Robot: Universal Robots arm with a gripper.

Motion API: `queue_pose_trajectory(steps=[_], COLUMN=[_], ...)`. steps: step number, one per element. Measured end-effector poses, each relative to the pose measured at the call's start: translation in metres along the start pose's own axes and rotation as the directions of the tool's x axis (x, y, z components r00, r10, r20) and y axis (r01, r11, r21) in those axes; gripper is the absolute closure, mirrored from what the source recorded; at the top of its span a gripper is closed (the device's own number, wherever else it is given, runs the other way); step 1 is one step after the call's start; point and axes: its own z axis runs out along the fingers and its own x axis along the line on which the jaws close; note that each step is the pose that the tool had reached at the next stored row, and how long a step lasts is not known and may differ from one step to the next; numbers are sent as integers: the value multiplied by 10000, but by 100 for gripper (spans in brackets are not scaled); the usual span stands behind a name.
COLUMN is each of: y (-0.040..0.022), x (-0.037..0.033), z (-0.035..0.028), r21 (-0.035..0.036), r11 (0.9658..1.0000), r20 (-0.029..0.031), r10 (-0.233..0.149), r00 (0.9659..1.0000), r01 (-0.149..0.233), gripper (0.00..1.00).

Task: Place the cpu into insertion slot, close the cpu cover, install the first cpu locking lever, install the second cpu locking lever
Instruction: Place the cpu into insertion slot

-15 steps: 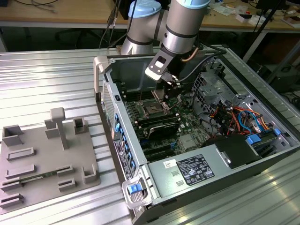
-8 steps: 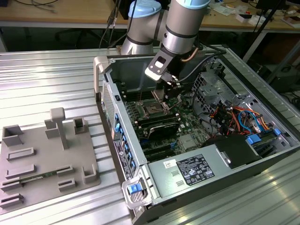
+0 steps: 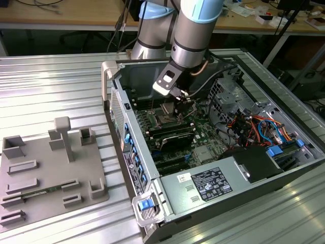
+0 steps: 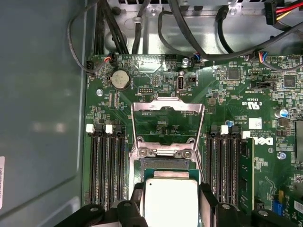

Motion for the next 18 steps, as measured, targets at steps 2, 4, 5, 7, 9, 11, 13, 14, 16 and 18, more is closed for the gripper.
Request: queue_pose_trajectory(steps=[2, 4, 5, 7, 9, 11, 13, 14, 16, 18], y=[-2, -3, -3, -5, -5, -5, -5, -5, -5, -5], x=[-1, -1, -1, -2, -2, -2, -2, -2, -2, -2], z=[24, 48, 56, 70, 75, 79, 79, 79, 79, 80], r21=[3, 6, 8, 14, 13, 13, 13, 13, 13, 12], r11=[10000, 10000, 10000, 10000, 10000, 10000, 10000, 10000, 10000, 10000], r20=[0, -1, -1, 0, -3, -2, -2, -2, -2, -3], r10=[-1, -1, -1, -1, 0, 0, 0, 0, -1, 0], r00=[10000, 10000, 10000, 10000, 10000, 10000, 10000, 10000, 10000, 10000], r01=[1, 1, 1, 1, 0, 0, 0, 0, 1, 0], gripper=[45, 45, 45, 45, 45, 45, 45, 45, 45, 45])
